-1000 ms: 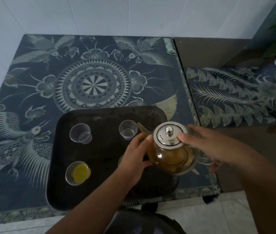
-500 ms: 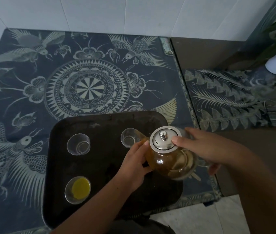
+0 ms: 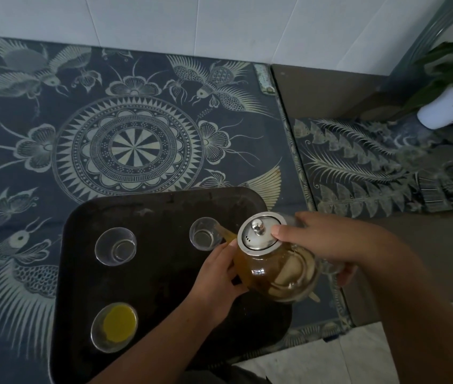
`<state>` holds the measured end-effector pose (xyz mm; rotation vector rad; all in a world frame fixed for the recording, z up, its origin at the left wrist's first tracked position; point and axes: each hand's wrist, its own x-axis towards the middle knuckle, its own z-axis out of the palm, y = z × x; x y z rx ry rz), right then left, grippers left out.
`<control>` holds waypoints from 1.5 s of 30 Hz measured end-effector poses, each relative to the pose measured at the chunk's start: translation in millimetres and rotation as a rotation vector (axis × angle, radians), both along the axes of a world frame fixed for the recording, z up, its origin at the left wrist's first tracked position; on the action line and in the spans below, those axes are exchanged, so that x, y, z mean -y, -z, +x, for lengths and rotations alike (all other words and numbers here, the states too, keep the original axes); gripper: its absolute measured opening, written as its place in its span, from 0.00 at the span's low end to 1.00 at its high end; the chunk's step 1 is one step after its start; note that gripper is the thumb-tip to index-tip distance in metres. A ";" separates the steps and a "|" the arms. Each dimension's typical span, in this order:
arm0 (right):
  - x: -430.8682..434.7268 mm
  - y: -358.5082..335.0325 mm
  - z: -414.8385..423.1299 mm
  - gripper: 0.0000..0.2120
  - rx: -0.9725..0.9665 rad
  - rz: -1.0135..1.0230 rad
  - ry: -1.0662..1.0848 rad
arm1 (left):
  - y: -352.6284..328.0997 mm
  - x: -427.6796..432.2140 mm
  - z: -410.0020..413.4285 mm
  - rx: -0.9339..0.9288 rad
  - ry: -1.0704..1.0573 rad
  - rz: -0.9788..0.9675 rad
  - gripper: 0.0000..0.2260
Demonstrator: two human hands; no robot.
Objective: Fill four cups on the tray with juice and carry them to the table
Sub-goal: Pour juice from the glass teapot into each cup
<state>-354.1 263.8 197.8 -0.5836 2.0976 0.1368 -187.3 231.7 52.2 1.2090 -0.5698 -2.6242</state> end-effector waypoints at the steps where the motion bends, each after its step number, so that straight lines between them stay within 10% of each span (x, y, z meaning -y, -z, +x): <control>1: 1.5 -1.6 0.7 0.36 -0.005 0.010 0.001 | -0.1 0.1 -0.3 0.004 -0.004 0.006 0.17; 45: 28.5 -13.1 21.0 0.45 -0.172 0.133 -0.090 | -22.6 2.5 3.8 0.023 -0.003 0.096 0.16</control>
